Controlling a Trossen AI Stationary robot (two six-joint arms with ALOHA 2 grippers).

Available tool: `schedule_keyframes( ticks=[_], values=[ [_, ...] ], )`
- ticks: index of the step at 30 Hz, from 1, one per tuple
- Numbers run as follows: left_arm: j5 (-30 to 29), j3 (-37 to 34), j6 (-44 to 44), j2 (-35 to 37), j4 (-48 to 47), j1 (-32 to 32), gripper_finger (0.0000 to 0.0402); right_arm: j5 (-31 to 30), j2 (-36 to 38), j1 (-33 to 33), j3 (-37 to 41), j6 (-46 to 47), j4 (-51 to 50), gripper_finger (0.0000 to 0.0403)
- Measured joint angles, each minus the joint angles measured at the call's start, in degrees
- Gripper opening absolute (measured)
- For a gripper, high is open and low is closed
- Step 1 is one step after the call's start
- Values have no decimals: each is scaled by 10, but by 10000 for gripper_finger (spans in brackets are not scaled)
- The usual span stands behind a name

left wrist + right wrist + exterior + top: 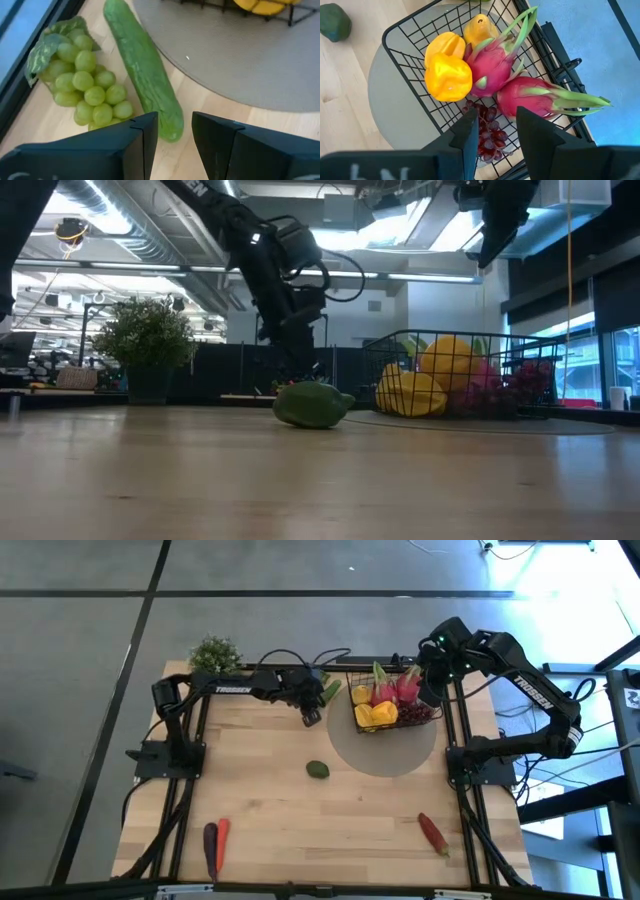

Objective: Build produce basket
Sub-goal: Put the cucumber into the wire basket

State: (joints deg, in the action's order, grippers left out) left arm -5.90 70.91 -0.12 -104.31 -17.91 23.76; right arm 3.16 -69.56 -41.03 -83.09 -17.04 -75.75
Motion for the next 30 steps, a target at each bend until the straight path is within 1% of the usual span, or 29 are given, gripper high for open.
schedule_keyframes(
  ticks=[5, 11, 15, 17, 21, 30],
  values=[
    [11, 0, -56, 0, 0, 16, 109, 0, 0, 0, 0, -2, 0, 123],
    [13, 0, -85, 0, 0, 23, 109, 0, 0, 0, 0, -2, 0, 123],
    [21, 0, -95, -13, 1, 22, 109, 0, 0, 0, 0, -2, 1, 123],
    [25, 0, -90, -23, 12, 18, 109, 0, 0, 0, 0, -2, 4, 123],
    [9, 0, -70, -29, 30, 12, 109, 0, 0, 0, 0, -1, 11, 123],
    [11, 0, -70, -36, 32, 15, 109, 0, 0, 0, 0, 0, 12, 123]
  ],
)
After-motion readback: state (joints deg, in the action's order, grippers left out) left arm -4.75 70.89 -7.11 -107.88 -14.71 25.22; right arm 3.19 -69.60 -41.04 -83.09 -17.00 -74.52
